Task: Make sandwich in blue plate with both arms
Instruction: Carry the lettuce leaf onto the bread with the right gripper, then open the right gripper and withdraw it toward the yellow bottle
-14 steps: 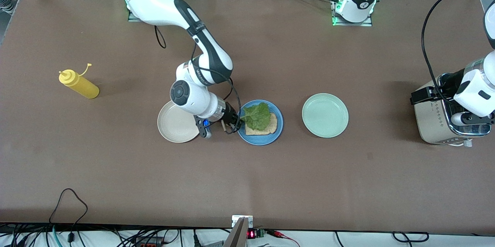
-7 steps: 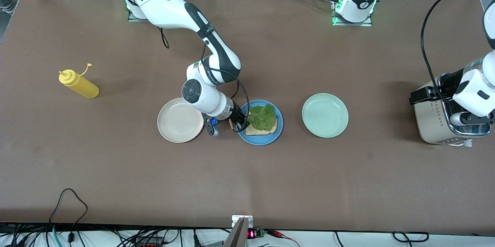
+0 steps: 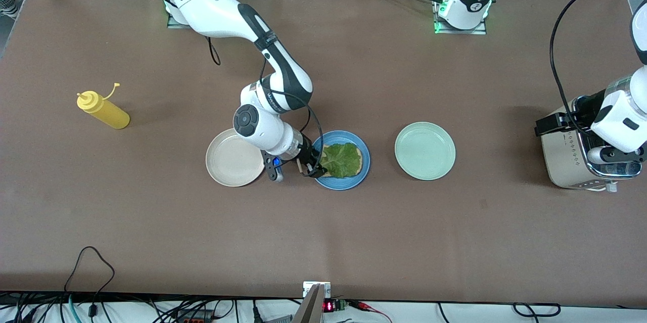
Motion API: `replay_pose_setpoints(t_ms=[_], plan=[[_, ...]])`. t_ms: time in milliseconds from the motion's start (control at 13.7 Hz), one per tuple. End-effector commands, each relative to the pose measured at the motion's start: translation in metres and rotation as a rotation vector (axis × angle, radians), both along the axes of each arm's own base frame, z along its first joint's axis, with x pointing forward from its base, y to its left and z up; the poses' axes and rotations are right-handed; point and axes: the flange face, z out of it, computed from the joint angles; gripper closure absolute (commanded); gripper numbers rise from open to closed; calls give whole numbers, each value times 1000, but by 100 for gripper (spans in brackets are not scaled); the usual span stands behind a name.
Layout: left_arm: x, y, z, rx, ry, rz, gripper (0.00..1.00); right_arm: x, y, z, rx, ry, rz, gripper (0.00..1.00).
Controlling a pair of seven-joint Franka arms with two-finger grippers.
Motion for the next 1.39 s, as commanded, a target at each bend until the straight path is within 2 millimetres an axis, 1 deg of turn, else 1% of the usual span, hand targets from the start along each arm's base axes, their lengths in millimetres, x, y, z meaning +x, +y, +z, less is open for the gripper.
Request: replay_pose_setpoints(t_ms=[0,146,219,292,366,439,512,658,804,877,1024,1316], plan=[[-9,-2,4,-19,9,-14,0,4,-2,22,-3,14,27,0],[-10,-2,4,-19,13,-14,0,16,-24,28,-19,47,32,0],[-10,-2,4,-19,16,-14,0,22,-36,53,-19,36,73,0],[-10,-2,3,-19,17,-14,0,28,-51,67,-31,35,118,0],[-10,-2,3,-19,16,-14,0,35,-69,85,-31,29,146,0],[-9,-2,3,-19,14,-14,0,41,-88,96,-28,45,157,0],[-10,-2,4,-19,14,-14,0,47,-112,112,-22,69,171,0],[-10,-2,3,-19,16,-14,0,54,-154,143,-8,79,255,0],[-10,-1,3,-19,16,-13,0,58,-207,167,9,85,352,0],[-10,-2,3,-19,16,-16,0,58,-231,177,9,84,411,0],[-10,-2,3,-19,16,-14,0,54,-266,191,-20,81,537,0],[-9,-6,5,-19,8,-22,0,43,-345,209,-47,80,775,0]])
